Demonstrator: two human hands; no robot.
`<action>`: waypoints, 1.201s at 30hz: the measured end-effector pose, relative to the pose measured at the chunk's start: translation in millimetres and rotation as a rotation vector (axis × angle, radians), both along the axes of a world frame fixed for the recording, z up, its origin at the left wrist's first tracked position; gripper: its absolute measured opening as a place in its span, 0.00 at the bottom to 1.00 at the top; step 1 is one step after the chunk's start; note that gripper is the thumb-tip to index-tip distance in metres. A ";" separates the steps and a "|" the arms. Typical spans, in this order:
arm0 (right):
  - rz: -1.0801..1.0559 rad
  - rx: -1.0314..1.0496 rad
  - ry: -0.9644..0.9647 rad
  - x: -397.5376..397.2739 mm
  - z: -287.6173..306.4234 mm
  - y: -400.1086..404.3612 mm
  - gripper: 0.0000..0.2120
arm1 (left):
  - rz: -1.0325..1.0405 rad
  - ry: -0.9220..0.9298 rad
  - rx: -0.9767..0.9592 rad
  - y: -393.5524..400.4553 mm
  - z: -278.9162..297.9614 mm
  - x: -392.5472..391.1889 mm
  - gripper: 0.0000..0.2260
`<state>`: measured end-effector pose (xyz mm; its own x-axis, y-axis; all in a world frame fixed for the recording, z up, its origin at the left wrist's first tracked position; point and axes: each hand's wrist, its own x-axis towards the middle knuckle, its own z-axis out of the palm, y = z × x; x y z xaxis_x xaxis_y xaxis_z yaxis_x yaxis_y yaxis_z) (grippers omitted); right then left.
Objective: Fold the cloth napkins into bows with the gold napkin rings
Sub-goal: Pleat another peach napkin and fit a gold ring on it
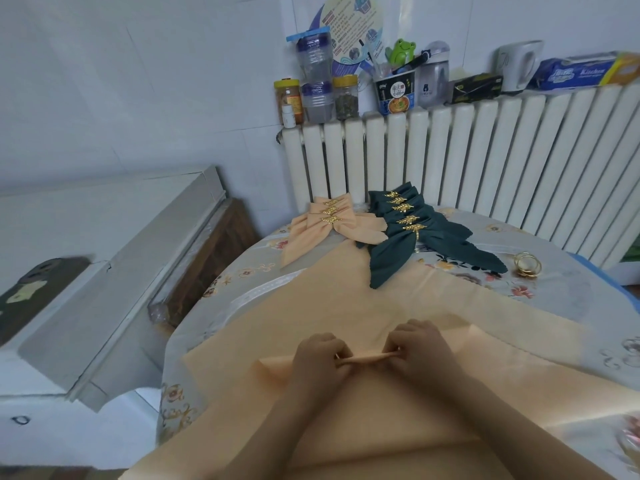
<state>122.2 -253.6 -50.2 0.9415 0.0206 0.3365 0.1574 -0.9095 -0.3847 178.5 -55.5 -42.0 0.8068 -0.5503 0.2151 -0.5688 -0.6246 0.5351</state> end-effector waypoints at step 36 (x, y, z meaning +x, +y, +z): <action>0.051 -0.183 0.196 -62.9 13.3 10.6 0.16 | -0.033 0.086 0.183 26.1 15.1 -57.2 0.12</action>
<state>59.4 -243.1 -36.9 0.9844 0.1136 0.1345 0.1438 -0.9595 -0.2421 121.3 -29.4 -26.8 0.7988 -0.6002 0.0403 -0.5476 -0.6979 0.4616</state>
